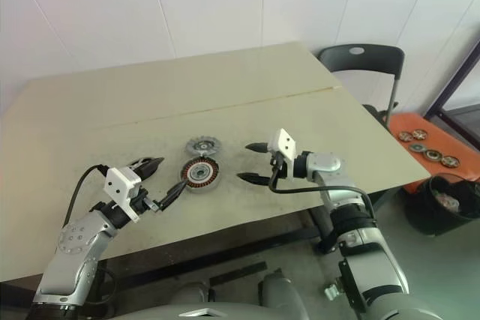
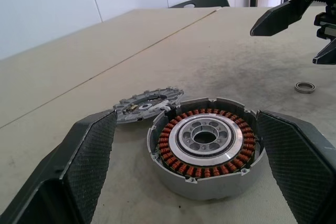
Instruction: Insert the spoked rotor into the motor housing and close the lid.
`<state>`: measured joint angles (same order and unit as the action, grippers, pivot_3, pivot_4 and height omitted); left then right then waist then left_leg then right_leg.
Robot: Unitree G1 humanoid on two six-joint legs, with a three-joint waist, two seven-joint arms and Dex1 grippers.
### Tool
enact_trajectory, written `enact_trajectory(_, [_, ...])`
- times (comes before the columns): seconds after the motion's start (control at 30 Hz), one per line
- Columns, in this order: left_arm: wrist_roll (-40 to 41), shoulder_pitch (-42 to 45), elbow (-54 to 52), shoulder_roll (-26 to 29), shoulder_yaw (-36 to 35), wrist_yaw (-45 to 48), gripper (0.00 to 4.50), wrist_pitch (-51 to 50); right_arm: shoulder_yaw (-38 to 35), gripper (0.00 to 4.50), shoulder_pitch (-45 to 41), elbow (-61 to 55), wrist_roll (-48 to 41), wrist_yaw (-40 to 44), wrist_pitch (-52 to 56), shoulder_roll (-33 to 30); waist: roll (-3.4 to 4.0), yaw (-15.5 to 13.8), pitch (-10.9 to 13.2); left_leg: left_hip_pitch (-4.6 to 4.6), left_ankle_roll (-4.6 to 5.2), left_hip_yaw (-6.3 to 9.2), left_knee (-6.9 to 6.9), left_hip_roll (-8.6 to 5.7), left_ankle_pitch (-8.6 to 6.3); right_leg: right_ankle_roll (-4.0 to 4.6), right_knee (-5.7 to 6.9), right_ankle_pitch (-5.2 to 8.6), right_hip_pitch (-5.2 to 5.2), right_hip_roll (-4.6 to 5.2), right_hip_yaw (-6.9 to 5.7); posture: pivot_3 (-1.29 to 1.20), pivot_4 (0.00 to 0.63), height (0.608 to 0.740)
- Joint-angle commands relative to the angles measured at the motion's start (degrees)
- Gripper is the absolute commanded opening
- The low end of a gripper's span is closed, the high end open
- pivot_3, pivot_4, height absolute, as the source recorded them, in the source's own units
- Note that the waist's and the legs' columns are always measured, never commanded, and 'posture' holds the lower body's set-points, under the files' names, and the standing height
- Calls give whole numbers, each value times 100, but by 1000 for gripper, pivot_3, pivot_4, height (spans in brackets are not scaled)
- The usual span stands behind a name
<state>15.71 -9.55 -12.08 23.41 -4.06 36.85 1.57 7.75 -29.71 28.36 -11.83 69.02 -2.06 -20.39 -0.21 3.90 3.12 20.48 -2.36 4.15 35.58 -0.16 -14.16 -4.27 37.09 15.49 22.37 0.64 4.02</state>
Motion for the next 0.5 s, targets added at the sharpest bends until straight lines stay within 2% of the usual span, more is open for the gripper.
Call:
enact_trajectory(0.03, [71, 9, -205, 9, -53, -2, 4500, 73, -11, 4487, -161, -81, -25, 44, -62, -17, 0, 0, 0, 0, 0, 0, 0, 0, 0, 0, 0, 0, 0, 0, 0, 0, 0, 740])
enact_trajectory(0.5, [73, 73, -174, 4, -26, 36, 4500, 69, -13, 4487, -166, -61, 25, 12, -65, -3, 0, 0, 0, 0, 0, 0, 0, 0, 0, 0, 0, 0, 0, 0, 0, 0, 0, 740])
